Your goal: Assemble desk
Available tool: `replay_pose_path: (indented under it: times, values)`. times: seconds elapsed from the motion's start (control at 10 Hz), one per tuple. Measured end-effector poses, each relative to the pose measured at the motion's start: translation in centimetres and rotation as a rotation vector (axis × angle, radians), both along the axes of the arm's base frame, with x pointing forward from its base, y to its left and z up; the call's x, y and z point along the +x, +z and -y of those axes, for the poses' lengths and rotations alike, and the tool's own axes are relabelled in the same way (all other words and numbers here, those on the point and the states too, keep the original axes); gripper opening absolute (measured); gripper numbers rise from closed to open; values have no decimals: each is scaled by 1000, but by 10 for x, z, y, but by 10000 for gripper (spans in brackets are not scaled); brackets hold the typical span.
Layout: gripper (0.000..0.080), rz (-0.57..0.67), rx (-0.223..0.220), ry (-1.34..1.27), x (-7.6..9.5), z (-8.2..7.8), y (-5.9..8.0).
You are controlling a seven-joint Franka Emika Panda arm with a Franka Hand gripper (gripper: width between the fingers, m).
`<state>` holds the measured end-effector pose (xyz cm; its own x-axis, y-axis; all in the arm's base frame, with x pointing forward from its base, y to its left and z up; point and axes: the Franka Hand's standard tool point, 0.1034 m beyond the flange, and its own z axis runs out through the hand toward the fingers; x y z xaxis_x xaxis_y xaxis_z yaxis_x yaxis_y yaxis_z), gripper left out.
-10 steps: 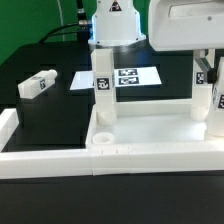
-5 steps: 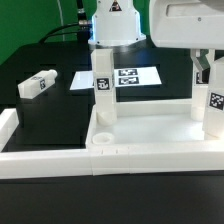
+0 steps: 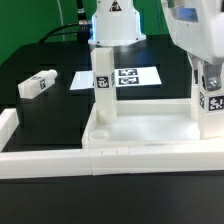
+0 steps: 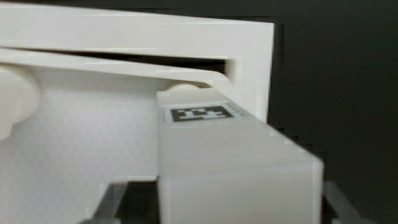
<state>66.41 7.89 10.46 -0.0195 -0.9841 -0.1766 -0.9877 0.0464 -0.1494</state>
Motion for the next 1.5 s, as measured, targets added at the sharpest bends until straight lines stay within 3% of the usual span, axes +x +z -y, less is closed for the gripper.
replay_pose_path:
  times: [0.2, 0.3, 0.4, 0.5, 0.6, 0.9, 1.1, 1.3, 1.5]
  values:
    - [310, -2, -1, -6, 0, 0, 0]
    - [310, 12, -27, 86, 1, -1, 1]
    - [503, 41, -83, 263, 6, -5, 5]
    - [618, 56, -116, 419, 6, -13, 9]
    - [618, 60, -144, 546, 4, -23, 9]
    - [648, 78, -169, 679, 4, -18, 8]
    - [649, 105, -256, 1067, 5, -9, 8]
    - [649, 121, -285, 1313, 3, -11, 6]
    - [649, 145, -312, 1404, 3, -2, 4]
